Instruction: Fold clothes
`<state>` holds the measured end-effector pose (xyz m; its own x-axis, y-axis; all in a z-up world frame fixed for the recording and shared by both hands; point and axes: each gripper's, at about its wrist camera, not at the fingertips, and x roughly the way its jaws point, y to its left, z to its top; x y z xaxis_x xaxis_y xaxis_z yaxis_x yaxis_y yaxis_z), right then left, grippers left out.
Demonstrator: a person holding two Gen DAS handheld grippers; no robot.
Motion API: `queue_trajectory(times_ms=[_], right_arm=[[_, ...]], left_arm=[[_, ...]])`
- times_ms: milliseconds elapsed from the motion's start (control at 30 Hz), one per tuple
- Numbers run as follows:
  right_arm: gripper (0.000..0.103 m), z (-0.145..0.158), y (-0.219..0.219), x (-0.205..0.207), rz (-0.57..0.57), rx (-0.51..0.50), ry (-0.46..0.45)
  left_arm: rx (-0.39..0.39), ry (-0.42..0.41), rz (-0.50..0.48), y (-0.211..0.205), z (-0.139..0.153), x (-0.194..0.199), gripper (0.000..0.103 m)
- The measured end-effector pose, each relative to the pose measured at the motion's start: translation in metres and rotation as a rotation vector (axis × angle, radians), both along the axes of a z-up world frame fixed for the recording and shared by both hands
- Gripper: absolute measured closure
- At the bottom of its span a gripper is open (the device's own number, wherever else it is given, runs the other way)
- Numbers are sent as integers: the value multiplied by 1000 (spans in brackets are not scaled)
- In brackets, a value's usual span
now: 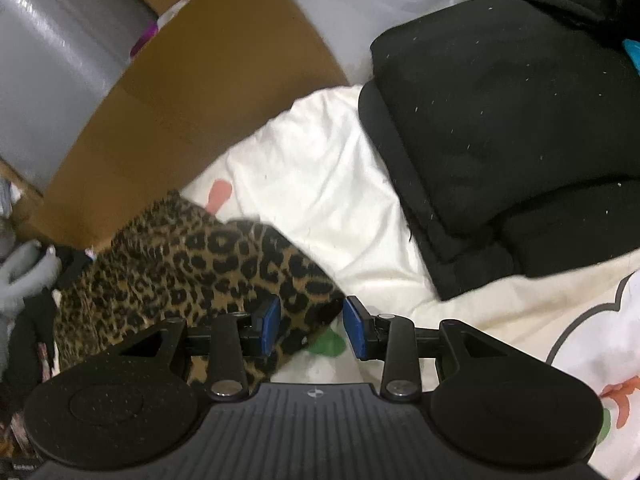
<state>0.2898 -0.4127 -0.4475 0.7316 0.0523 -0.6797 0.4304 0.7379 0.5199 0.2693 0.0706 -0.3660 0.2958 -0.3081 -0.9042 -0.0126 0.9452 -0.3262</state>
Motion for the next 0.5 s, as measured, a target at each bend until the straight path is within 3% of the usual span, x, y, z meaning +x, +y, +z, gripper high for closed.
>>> queue_trajectory(times_ms=[33, 67, 233, 300, 500], right_arm=[[61, 0, -1, 1, -6, -1, -3], [61, -1, -2, 3, -7, -7, -2], [61, -6, -5, 15, -10, -23, 1], [61, -11, -5, 20, -2, -24, 12], [61, -21, 2, 31, 19, -24, 21]], left_arm=[[-3, -1, -7, -4, -1, 2, 58], [0, 3, -8, -7, -3, 4, 55], [-8, 48, 29, -10, -18, 6, 57], [-14, 67, 43, -11, -23, 6, 61], [-69, 89, 70, -11, -29, 5, 90]])
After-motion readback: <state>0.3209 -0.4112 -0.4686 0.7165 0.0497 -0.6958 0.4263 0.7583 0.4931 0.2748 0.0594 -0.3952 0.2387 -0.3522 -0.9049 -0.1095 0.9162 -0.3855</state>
